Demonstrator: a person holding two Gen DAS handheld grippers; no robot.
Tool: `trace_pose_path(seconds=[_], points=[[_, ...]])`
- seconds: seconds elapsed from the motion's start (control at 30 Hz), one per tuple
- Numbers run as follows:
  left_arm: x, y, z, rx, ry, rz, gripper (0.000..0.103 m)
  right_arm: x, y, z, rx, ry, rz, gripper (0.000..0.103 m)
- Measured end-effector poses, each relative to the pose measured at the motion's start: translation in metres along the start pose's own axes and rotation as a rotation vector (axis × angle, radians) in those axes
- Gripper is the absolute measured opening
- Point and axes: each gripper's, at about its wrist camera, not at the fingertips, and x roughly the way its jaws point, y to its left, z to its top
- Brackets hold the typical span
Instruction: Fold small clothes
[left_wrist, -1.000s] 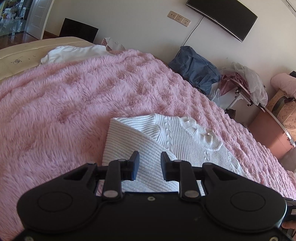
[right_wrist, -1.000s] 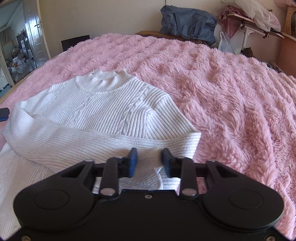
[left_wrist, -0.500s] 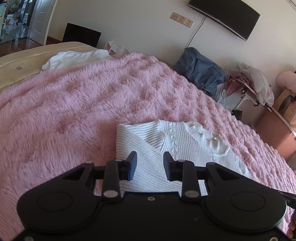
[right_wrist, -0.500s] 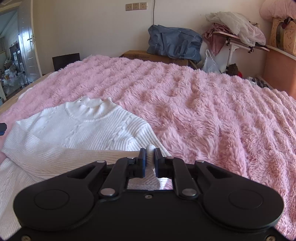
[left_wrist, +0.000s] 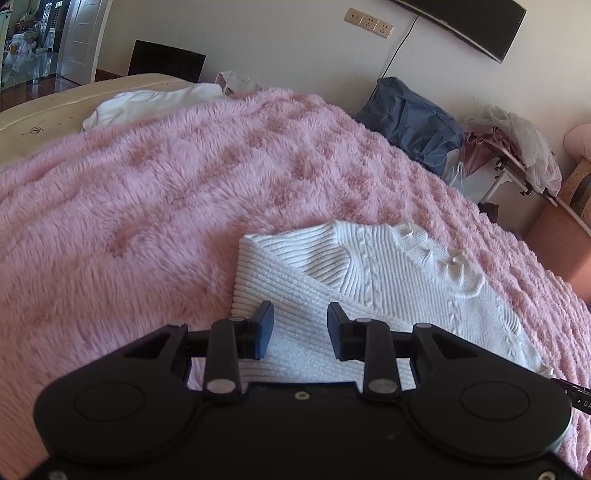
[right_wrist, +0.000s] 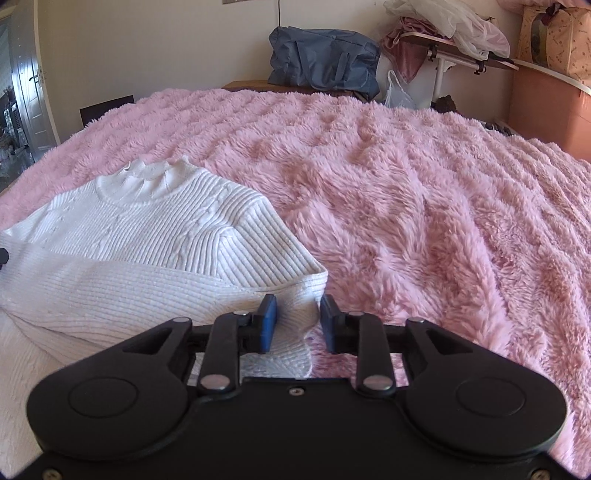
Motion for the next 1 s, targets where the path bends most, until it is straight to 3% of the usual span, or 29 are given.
trace_pose_path(seconds=[0.17, 0.27, 0.37, 0.47, 0.6, 0.8, 0.93, 1.0], points=[[-0.034, -0.013, -0.002, 0.041, -0.046, -0.068, 0.033, -0.030, 0.014, 0.002, -0.006, -0.086, 0.066, 0.031], [-0.042, -0.021, -0.014, 0.065, -0.023, -0.100, 0.034, -0.039, 0.033, 0.000, -0.048, -0.110, 0.120, 0.031], [-0.032, -0.022, -0.025, 0.078, 0.024, -0.082, 0.035, -0.036, 0.049, -0.005, -0.089, -0.092, 0.137, 0.032], [-0.017, -0.012, -0.034, 0.058, 0.062, -0.046, 0.035, -0.028, 0.052, -0.013, -0.089, -0.053, 0.117, 0.032], [-0.009, -0.001, -0.042, 0.011, 0.072, -0.058, 0.037, -0.017, 0.048, -0.026, -0.074, -0.009, 0.050, 0.031], [-0.006, -0.002, -0.034, 0.010, 0.114, -0.049, 0.039, -0.017, 0.048, -0.028, -0.084, 0.014, 0.018, 0.031], [-0.025, -0.008, -0.024, -0.012, 0.103, -0.025, 0.038, -0.031, 0.053, -0.024, -0.076, 0.025, -0.011, 0.032], [-0.048, -0.013, -0.021, -0.003, 0.094, -0.047, 0.038, -0.052, 0.057, -0.022, -0.053, 0.010, 0.020, 0.033]])
